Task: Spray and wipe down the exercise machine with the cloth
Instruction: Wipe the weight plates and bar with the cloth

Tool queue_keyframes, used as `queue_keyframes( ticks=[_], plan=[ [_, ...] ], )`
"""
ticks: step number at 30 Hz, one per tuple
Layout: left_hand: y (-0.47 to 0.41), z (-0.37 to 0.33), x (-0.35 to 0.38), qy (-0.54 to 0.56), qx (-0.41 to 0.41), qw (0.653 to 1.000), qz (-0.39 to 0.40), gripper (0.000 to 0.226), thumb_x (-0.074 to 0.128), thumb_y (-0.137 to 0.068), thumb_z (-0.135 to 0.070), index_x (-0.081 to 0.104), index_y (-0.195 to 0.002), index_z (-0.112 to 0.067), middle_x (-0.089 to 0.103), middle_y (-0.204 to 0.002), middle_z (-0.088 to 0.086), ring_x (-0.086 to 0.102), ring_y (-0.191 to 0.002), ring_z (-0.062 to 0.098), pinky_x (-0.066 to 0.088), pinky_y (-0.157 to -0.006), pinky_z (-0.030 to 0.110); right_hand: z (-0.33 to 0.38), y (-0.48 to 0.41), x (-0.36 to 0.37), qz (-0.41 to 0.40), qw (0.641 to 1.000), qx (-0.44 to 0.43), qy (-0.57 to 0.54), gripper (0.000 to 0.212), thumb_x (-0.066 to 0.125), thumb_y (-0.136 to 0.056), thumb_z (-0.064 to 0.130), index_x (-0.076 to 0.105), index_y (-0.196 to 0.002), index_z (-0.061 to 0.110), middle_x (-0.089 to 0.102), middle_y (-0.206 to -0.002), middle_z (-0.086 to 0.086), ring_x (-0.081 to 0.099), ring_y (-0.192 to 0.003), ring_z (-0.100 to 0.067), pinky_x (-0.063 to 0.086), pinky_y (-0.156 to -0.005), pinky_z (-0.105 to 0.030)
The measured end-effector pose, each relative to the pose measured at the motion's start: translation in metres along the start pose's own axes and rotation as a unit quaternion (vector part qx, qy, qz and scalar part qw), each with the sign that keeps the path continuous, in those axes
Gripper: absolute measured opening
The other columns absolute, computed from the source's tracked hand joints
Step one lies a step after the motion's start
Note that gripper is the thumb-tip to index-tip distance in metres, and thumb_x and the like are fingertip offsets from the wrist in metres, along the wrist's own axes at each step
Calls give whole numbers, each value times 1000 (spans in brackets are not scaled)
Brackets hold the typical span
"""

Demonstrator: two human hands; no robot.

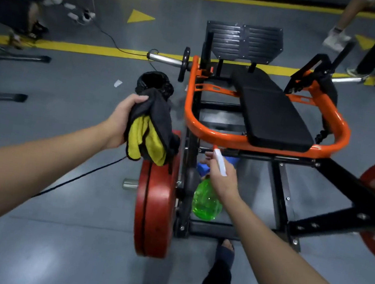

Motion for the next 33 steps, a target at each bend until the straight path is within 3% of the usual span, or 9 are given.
queue_keyframes(
  ticks=[3,8,11,13,16,20,23,28,33],
  plan=[
    [51,6,-53,10,-14,1000,-20,45,46,-99,-40,74,-116,-10,72,-118,13,70,-101,28,54,-95,38,9,43,30,8,1000,24,18,51,42,-77,55,75,-106,29,76,-107,-1,70,-100,-27,55,-93,-48],
    [117,11,-112,-33,-38,999,-4,50,43,-100,-42,82,-88,-13,74,-99,13,73,-82,26,53,-78,36,30,99,58,33,995,26,91,41,39,-83,43,71,-101,25,74,-95,3,64,-84,-11,44,-66,-20],
    [139,10,-123,-52,-34,998,2,51,43,-100,-43,82,-89,-13,75,-97,13,72,-80,26,54,-76,35,24,108,64,22,994,29,102,34,45,-83,46,70,-97,27,73,-91,4,68,-84,-16,55,-70,-32],
    [144,10,-119,-52,-29,998,9,49,46,-99,-45,80,-105,-10,74,-108,16,72,-91,29,55,-85,38,21,107,67,22,993,27,112,38,45,-81,47,68,-94,20,73,-88,0,69,-83,-20,59,-76,-44],
    [144,12,-102,-44,-11,999,28,56,49,-97,-46,68,-129,-4,70,-124,19,68,-106,32,51,-98,42,34,115,66,21,992,8,121,36,45,-86,42,67,-97,16,73,-92,-5,68,-88,-24,57,-83,-44],
    [141,23,-88,-70,-28,996,50,50,47,-99,-46,76,-115,-10,74,-115,15,72,-99,29,51,-94,40,26,126,51,16,992,28,119,27,43,-97,31,59,-90,10,69,-92,-14,61,-81,-27,48,-72,-36],
    [138,35,-87,-54,-52,996,55,50,45,-98,-47,83,-97,-13,74,-106,14,72,-91,28,51,-91,40,2,127,40,6,992,43,121,26,46,-94,33,60,-89,12,68,-88,-11,61,-84,-28,50,-77,-37],
    [132,59,-55,-43,-91,994,50,46,53,-96,-48,81,-99,-12,73,-106,16,72,-90,31,54,-89,40,-19,119,32,48,992,53,105,27,49,-85,34,61,-90,10,60,-75,-5,54,-71,-17,59,-77,-55],
    [114,77,-5,-60,-76,995,1,46,61,-94,-50,77,-111,-11,75,-110,17,74,-94,31,57,-92,44,-29,111,9,75,993,93,1,26,57,-78,36,74,-88,19,74,-84,-3,64,-82,-17,58,-81,-40]
  ],
)
Point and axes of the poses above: each hand's wrist, its own y-axis away from the middle knuckle, its own x-axis out of the palm, z = x × y, the point moved 6 cm from there along -y, towards the middle knuckle
